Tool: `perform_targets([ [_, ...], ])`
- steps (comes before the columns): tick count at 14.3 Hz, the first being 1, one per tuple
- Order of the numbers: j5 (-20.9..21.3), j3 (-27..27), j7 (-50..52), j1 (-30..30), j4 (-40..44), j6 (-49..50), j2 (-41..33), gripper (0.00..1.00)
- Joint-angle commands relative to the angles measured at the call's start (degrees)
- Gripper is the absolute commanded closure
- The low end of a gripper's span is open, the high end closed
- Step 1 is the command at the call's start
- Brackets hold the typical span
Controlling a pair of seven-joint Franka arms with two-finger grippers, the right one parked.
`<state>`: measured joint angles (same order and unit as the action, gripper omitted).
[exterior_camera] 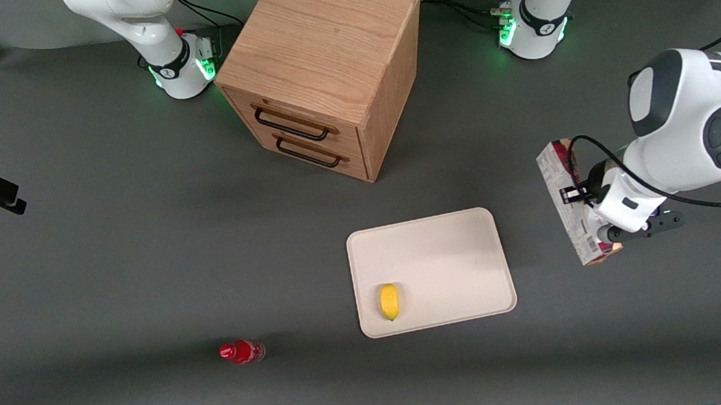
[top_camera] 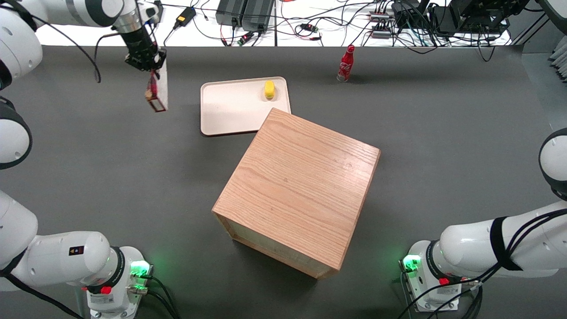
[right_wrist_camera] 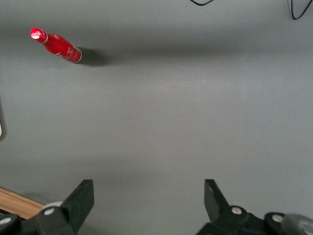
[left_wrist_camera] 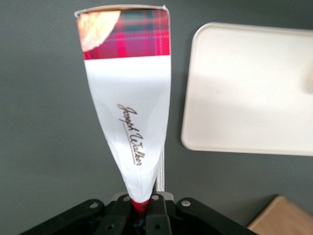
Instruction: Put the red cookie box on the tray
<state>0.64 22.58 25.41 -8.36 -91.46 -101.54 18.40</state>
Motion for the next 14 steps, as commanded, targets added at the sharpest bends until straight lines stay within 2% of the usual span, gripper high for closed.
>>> perform_targets([
  [1, -0.03, 3.16, 7.52, 0.54, 8.21, 1.00, 6.54, 1.00],
  [5, 5.06, 7.04, 8.87, 2.11, 8.14, -3.92, 14.45, 1.00],
  [9, 10.86, 7.31, 8.95, 4.23, 7.61, -12.00, 22.45, 1.00],
  [14, 15.60, 7.31, 10.35, 4.84, 7.43, -18.25, 26.94, 1.00],
])
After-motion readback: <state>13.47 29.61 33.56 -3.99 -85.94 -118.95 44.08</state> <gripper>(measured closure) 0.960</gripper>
